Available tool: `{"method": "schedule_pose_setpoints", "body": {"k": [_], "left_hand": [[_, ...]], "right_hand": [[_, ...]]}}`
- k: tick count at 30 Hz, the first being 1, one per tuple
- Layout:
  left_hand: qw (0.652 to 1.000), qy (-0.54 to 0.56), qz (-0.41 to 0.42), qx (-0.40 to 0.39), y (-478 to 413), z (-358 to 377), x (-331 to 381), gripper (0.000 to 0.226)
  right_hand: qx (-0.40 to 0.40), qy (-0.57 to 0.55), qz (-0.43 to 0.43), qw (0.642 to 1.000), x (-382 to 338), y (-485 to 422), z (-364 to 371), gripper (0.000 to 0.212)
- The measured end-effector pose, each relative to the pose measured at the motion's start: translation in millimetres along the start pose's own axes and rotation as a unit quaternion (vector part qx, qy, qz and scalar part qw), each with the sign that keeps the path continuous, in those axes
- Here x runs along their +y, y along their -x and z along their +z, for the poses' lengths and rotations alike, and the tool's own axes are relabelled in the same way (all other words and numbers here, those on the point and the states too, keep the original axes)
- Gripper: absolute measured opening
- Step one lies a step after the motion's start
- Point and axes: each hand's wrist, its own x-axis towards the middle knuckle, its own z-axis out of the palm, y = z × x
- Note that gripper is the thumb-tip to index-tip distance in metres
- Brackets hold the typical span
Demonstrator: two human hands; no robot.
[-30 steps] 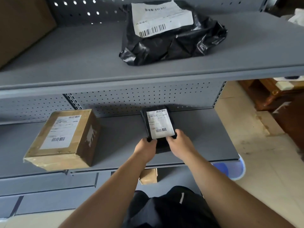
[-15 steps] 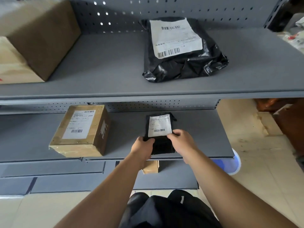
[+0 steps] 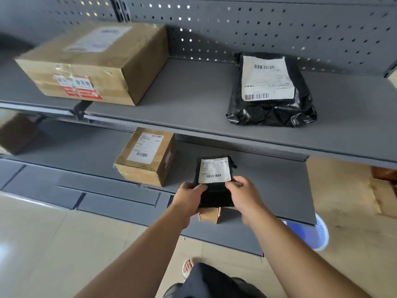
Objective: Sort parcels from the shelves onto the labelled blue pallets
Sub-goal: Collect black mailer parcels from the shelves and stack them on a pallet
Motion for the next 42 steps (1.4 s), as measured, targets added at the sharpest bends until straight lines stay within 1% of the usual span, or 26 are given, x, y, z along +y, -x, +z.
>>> {"method": "schedule_pose_setpoints", "body": {"k": [3, 6, 9, 11, 12, 14, 18, 22, 24, 26, 29, 34, 40, 42], "left_hand": [[0.999, 0.033, -0.003, 0.038, 21, -10, -7, 0.017], [0.993, 0.08, 0.012, 0.081, 41, -26, -17, 0.019], [0.985, 0.12, 0.022, 0.123, 59, -44, -31, 0.024], [0.976, 0.155, 0.032, 0.147, 72, -58, -42, 0.024], [0.973, 0.167, 0.038, 0.155, 77, -64, -46, 0.023], [0.964, 0.196, 0.051, 0.172, 89, -86, -54, 0.021], [0.942, 0.237, 0.098, 0.215, 110, -138, -63, 0.023], [0.914, 0.277, 0.131, 0.266, 130, -198, -74, 0.026], [0.894, 0.303, 0.147, 0.295, 141, -235, -81, 0.027], [0.875, 0.322, 0.157, 0.326, 152, -276, -87, 0.034], [0.849, 0.34, 0.17, 0.367, 170, -340, -94, 0.039], [0.815, 0.347, 0.193, 0.421, 197, -439, -110, 0.039], [0.776, 0.355, 0.211, 0.477, 214, -535, -124, 0.042], [0.766, 0.361, 0.211, 0.488, 213, -563, -123, 0.047]], "right_hand": [[-0.036, 0.008, -0.031, 0.999, -6, 13, 4, 0.019], [-0.08, 0.005, -0.059, 0.995, -14, 30, 13, 0.015], [-0.112, 0.01, -0.093, 0.989, -18, 49, 29, 0.006], [-0.123, 0.013, -0.11, 0.986, -18, 63, 44, 0.008], [-0.126, 0.012, -0.118, 0.985, -19, 69, 50, 0.013], [-0.154, 0.017, -0.139, 0.978, -25, 84, 69, 0.022], [-0.22, 0.019, -0.169, 0.96, -48, 118, 112, 0.026], [-0.292, 0.007, -0.191, 0.937, -72, 157, 170, 0.023], [-0.327, 0.004, -0.198, 0.924, -83, 181, 208, 0.02], [-0.356, -0.006, -0.202, 0.912, -94, 208, 249, 0.021], [-0.389, -0.013, -0.212, 0.896, -110, 249, 308, 0.02], [-0.439, -0.026, -0.221, 0.871, -131, 316, 398, 0.02], [-0.489, -0.031, -0.218, 0.844, -151, 374, 489, 0.023], [-0.503, -0.031, -0.213, 0.837, -160, 383, 519, 0.023]]}}
